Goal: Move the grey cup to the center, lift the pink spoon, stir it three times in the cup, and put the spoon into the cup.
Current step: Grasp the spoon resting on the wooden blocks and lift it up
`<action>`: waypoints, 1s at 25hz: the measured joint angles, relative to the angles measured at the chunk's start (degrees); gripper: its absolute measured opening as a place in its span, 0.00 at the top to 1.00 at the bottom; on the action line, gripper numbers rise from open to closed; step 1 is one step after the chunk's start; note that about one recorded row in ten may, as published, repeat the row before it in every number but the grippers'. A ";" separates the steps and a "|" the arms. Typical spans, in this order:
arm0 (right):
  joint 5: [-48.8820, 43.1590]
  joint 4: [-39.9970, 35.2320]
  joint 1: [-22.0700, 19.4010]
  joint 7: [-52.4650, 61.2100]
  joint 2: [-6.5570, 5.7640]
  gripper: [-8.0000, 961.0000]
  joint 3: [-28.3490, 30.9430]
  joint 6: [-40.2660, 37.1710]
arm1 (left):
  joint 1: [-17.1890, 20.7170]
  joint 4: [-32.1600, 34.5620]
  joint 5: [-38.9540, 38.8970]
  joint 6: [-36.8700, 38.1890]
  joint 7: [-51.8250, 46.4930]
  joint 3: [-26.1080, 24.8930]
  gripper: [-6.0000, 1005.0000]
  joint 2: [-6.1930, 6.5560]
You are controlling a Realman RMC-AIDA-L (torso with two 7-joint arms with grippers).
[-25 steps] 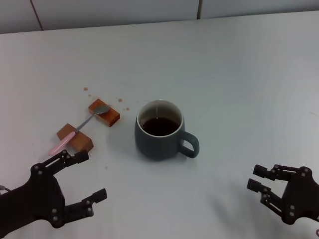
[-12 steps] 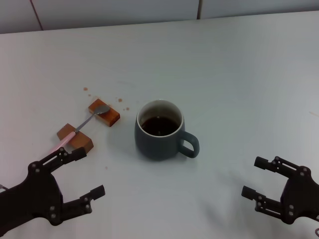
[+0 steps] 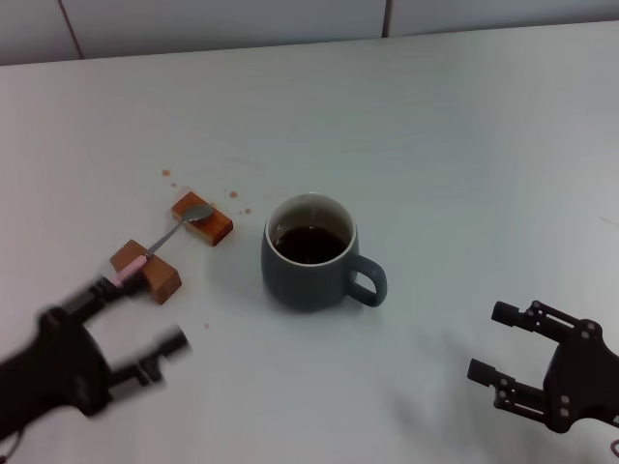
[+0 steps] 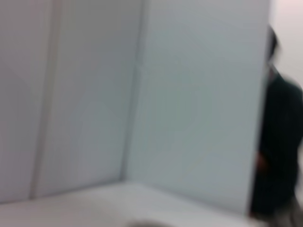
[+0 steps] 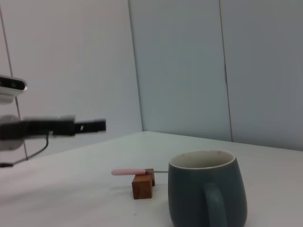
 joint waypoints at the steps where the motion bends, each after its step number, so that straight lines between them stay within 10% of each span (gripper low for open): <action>1: 0.00 0.01 0.10 0.00 -0.01 0.22 0.00 -0.02 | 0.00 -0.62 -0.76 0.82 -4.71 -2.52 0.14 0.00; 12: 0.00 -0.46 1.66 0.00 -0.19 0.22 0.01 -0.60 | 0.61 0.76 -1.16 -6.93 -61.43 -17.54 0.14 1.35; 25: -0.13 -0.51 1.97 0.00 -0.26 0.22 0.01 -0.60 | 2.23 4.39 8.37 -13.45 -85.02 -17.37 0.15 1.16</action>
